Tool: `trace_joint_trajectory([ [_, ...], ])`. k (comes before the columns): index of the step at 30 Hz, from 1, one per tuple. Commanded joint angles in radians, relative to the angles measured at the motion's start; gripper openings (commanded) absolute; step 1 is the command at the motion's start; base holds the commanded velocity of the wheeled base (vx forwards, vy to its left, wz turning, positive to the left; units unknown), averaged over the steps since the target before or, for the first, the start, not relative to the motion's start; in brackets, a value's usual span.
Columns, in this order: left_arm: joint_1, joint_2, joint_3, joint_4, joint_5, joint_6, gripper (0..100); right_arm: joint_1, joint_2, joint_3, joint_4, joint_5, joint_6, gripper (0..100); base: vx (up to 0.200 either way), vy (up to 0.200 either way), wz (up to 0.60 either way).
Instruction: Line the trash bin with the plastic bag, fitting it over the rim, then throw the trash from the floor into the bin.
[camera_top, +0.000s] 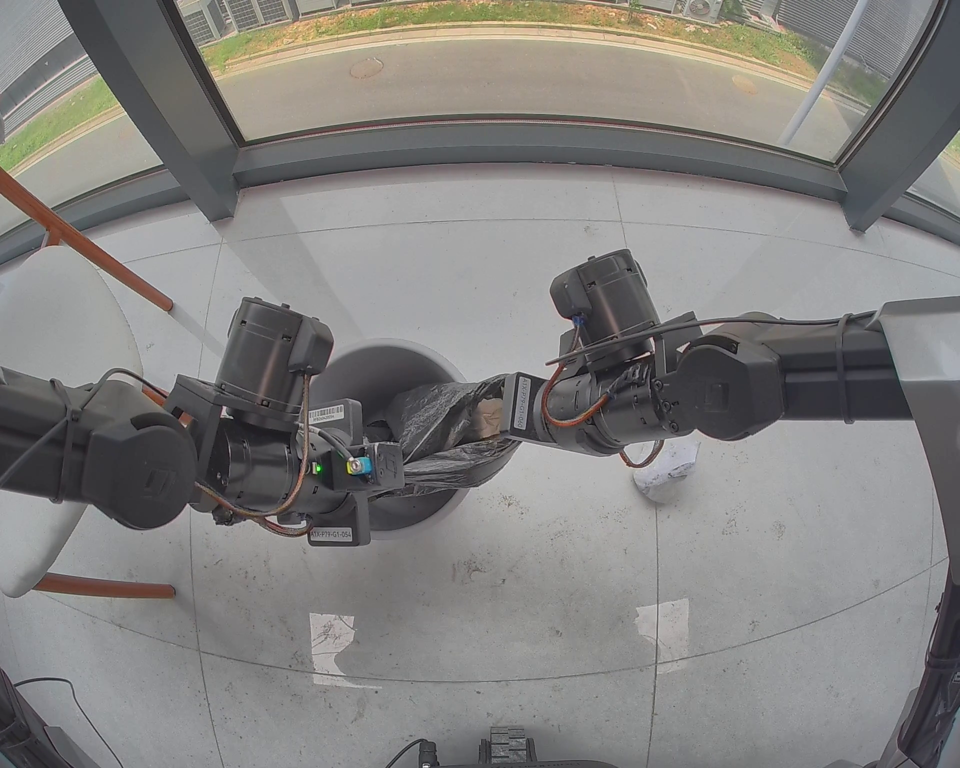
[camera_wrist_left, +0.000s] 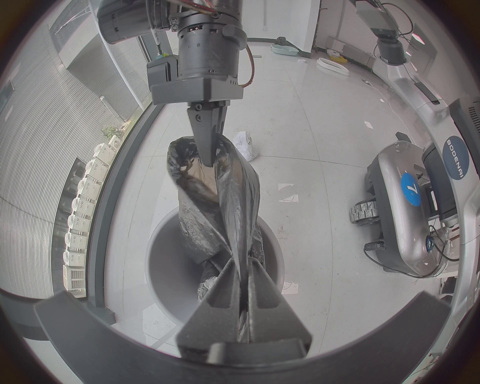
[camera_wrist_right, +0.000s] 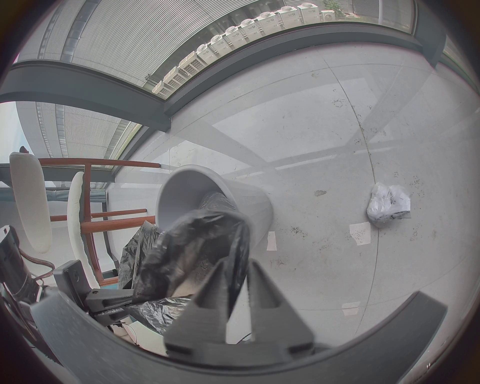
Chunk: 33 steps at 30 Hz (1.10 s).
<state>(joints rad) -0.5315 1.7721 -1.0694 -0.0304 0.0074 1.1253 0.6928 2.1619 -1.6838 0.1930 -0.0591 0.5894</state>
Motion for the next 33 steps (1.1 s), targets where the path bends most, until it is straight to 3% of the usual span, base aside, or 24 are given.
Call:
trace_joint_trajectory([
  [1,-0.016,-0.01,0.045,-0.032,0.008,-0.033,0,0.008,0.013,-0.01,-0.001,-0.001,0.0,0,0.0,0.0,0.0],
  [3,-0.027,-0.011,0.055,-0.046,0.02,-0.052,0,0.011,0.016,-0.016,-0.001,-0.001,0.0,0,0.0,0.0,0.0],
  [5,-0.061,-0.011,0.091,-0.094,0.071,-0.127,0,0.022,0.029,-0.045,-0.001,-0.004,-0.005,0,0.0,0.0,0.0],
  [11,-0.064,-0.003,0.137,-0.16,0.092,-0.223,0,0.013,0.068,-0.111,0.003,-0.013,-0.014,0,0.0,0.0,0.0],
  [23,-0.093,0.041,0.166,-0.187,0.147,-0.237,0,-0.025,0.09,-0.111,0.002,-0.004,-0.132,0,0.0,0.0,0.0],
  [24,-0.093,0.044,0.164,-0.194,0.146,-0.239,100,-0.027,0.088,-0.109,0.002,-0.002,-0.137,0,0.0,0.0,0.0],
  [33,-0.088,0.069,0.118,-0.198,0.186,-0.372,100,-0.022,0.084,-0.108,0.0,-0.001,-0.14,0,0.0,0.0,0.0],
])
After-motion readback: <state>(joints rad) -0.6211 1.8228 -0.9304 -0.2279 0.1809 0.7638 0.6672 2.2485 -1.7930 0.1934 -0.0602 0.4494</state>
